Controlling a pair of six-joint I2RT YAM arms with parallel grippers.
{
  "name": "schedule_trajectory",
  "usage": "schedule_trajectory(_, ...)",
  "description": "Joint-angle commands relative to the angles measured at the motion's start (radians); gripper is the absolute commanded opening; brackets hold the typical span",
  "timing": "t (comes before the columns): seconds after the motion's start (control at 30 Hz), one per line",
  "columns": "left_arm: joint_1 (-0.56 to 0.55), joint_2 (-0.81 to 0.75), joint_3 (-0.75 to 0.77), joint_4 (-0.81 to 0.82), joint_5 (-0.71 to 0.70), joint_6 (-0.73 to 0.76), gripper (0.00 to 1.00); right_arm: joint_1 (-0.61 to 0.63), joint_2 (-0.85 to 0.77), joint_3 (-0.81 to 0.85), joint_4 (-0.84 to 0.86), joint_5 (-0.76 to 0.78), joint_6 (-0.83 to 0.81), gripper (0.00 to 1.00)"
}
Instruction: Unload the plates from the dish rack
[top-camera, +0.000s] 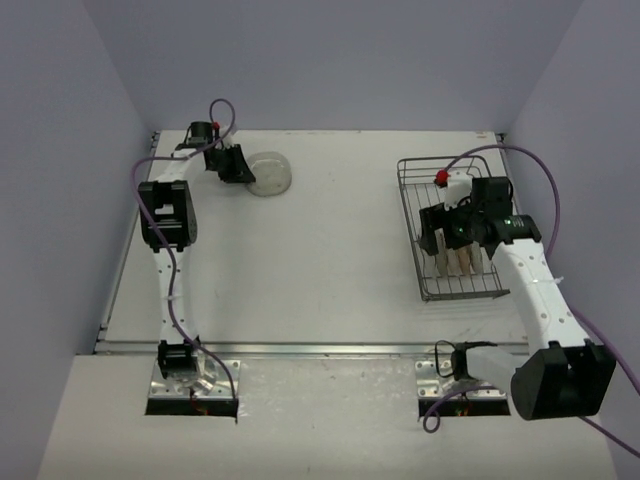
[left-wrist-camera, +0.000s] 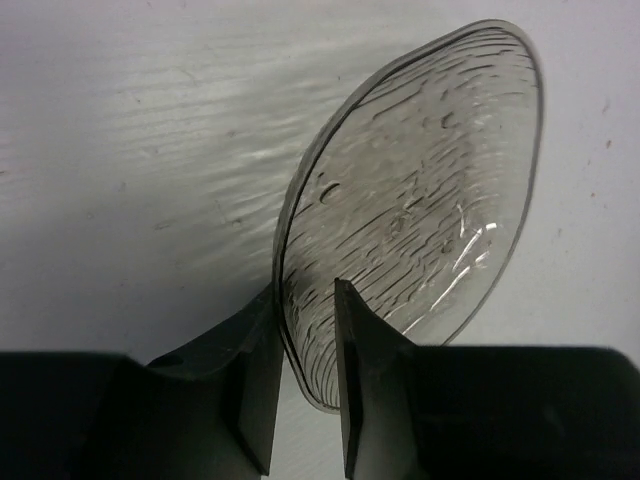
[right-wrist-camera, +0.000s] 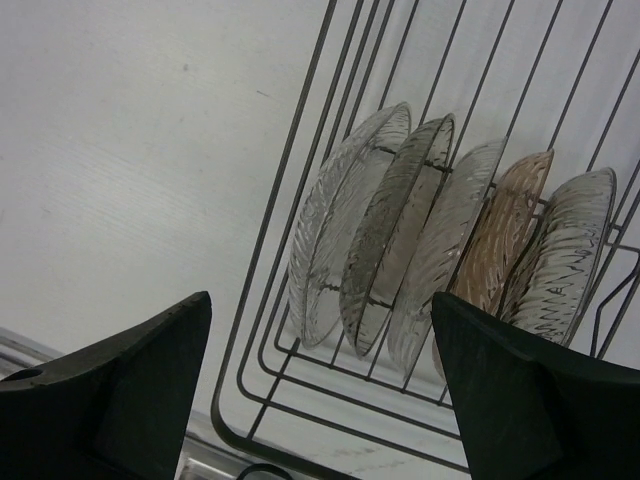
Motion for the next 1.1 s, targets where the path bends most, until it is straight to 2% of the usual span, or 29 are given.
schedule_trajectory(0.0,0.015,0.055,0.037,-0.011,-0.092,0.053,0.33,-0.025,0.017,0.081,-0.051,-0.106,0.055,0.91)
schedule_trajectory(0.17,0.017,0.036,0.022,-0.013,-0.125,0.069,0.56,-0.068,0.049,0.121,-0.070,-0.141,0.088,0.88)
schedule_trajectory(0.2,0.016,0.028,0.018,-0.012,-0.131,0.069,0.57,-0.077,0.055,0.126,-0.074,-0.142,0.093,0.87)
schedule_trajectory(0.3,0.017,-0.036,-0.010,-0.001,-0.144,0.069,0.70,-0.133,0.084,0.149,-0.082,-0.176,0.101,0.82)
schedule_trajectory(0.4,0.017,-0.138,-0.054,0.022,-0.124,0.069,0.73,-0.209,0.120,0.163,-0.097,-0.189,0.100,0.78)
schedule_trajectory(0.53,0.010,-0.343,-0.118,0.059,-0.112,0.064,0.75,-0.352,0.205,0.179,-0.120,-0.212,0.050,0.64)
schedule_trajectory(0.67,-0.011,-0.521,-0.200,0.082,-0.111,0.065,0.77,-0.425,0.268,0.187,-0.119,-0.199,-0.014,0.59)
schedule_trajectory(0.87,-0.079,-0.747,-0.382,0.089,-0.101,0.110,0.79,-0.447,0.332,0.206,-0.118,-0.213,-0.072,0.53)
schedule_trajectory(1.07,-0.134,-0.877,-0.522,0.104,-0.092,0.115,0.79,-0.459,0.354,0.253,-0.131,-0.245,-0.092,0.51)
